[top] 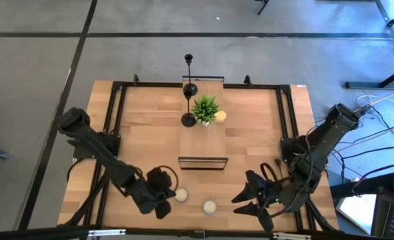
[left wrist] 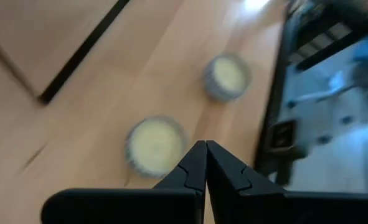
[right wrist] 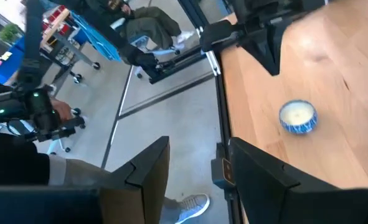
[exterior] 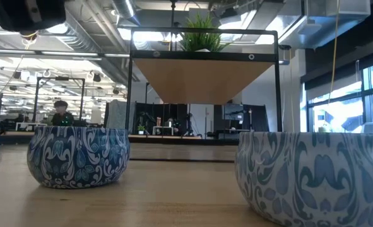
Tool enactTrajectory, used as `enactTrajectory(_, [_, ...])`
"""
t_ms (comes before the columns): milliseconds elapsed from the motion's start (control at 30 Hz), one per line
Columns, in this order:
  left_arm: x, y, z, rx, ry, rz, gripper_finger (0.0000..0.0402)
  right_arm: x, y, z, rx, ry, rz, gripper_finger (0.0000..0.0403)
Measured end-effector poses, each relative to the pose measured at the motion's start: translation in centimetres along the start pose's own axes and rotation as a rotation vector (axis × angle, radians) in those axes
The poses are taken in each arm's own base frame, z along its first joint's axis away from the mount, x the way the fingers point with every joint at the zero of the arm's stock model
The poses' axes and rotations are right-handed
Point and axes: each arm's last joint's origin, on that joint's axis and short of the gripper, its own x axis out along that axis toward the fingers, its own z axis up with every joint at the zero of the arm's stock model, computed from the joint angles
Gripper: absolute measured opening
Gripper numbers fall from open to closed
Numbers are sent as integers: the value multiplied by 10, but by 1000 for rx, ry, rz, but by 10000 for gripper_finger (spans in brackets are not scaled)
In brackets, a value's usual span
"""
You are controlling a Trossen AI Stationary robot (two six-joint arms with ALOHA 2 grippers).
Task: Pick & Place candle stick holders
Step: Put the left blue scented candle on the shelf
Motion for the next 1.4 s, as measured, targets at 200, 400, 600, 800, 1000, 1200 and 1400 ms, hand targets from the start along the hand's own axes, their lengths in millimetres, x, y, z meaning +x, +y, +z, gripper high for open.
enactTrajectory(200, [3, -2, -5, -9, 207, 111, 4, 0, -3, -3, 19, 25, -33, 172])
enactTrajectory(400, [10, -1, -9, -86, 365, 87, 48, 0, -6, -4, 21, 34, -57, 172])
enactTrajectory(600, [9, -3, -9, -112, 356, 71, 122, -1, -8, -5, 9, 32, -87, 172])
enactTrajectory(800, [23, 11, 9, -218, 279, 167, 155, -1, -9, -4, 5, 2, -114, 172])
enactTrajectory(1000, [55, 20, 23, -363, 268, 161, 151, -1, -9, -4, 5, -17, -124, 172])
enactTrajectory(1200, [78, 29, 15, -379, 346, 202, 144, -1, -9, -4, 26, -18, -123, 172])
enactTrajectory(1400, [86, 30, 9, -353, 358, 222, 143, -1, -8, -3, 36, -24, -116, 172])
